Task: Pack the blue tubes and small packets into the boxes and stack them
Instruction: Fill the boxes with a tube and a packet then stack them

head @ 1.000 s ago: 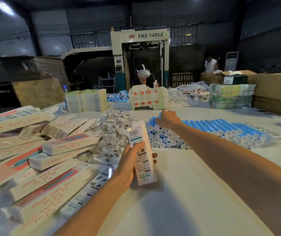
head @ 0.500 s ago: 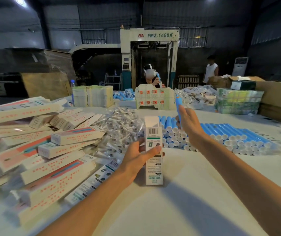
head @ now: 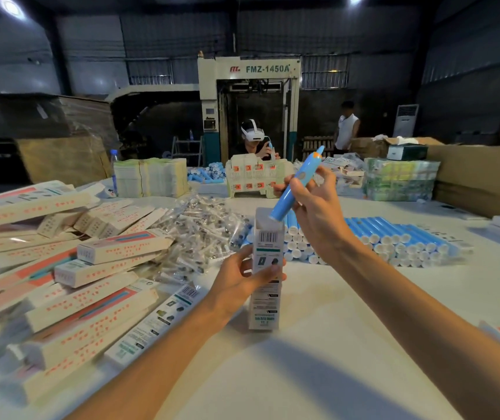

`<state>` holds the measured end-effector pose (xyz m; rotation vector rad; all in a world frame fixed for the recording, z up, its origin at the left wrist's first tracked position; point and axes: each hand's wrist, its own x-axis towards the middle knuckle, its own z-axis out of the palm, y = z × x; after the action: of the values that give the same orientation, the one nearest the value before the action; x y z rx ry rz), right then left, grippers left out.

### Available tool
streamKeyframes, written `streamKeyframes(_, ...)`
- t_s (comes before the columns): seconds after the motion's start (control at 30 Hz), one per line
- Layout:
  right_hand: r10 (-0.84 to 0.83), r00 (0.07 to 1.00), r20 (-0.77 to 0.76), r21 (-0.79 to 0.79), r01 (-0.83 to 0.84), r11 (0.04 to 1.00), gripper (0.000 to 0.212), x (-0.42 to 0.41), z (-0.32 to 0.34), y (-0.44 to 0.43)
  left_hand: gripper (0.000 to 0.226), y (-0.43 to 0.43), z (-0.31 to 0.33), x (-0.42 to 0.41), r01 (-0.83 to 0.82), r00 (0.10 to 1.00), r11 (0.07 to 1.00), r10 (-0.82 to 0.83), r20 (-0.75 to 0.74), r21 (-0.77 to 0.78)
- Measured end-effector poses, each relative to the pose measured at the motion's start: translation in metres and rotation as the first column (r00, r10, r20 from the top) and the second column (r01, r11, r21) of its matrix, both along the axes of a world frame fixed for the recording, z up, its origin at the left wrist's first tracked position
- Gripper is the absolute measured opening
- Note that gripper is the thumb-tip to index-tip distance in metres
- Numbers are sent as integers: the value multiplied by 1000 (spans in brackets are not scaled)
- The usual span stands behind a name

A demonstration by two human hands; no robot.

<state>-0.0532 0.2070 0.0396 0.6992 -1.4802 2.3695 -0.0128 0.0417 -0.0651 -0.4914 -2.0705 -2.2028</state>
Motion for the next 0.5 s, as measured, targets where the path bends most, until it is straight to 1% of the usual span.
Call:
streamKeyframes(0.07,-20,999,-38,74,22,997,62,-2,-5,-5,55,1,0,0,3,1000,1000,-3,-11,-13)
streamKeyframes(0.13,-52,993,-103,189,71,979,76,-5,-9,-6,53,1,-1,0,-8,1000,1000,8,-26,-25)
streamKeyframes(0.2,-71,981,-182,326,128,937,85,-8,-7,-3,50,0,-1,-1,-26,999,999,25,-32,-21)
streamKeyframes(0.23,-77,974,-212,391,156,907,86,-10,-5,-1,50,0,-1,-1,-34,999,999,34,-30,-18)
streamKeyframes(0.37,-68,951,-303,572,238,785,78,-14,2,1,50,2,-2,-1,-50,998,998,49,-33,-29)
streamKeyframes(0.43,-69,948,-311,624,258,737,71,-12,-3,1,49,4,-4,-2,-57,998,998,56,-36,-22)
streamKeyframes(0.5,-109,934,-342,668,322,671,60,-12,-15,-1,44,4,-6,-3,-64,997,998,63,-52,-29)
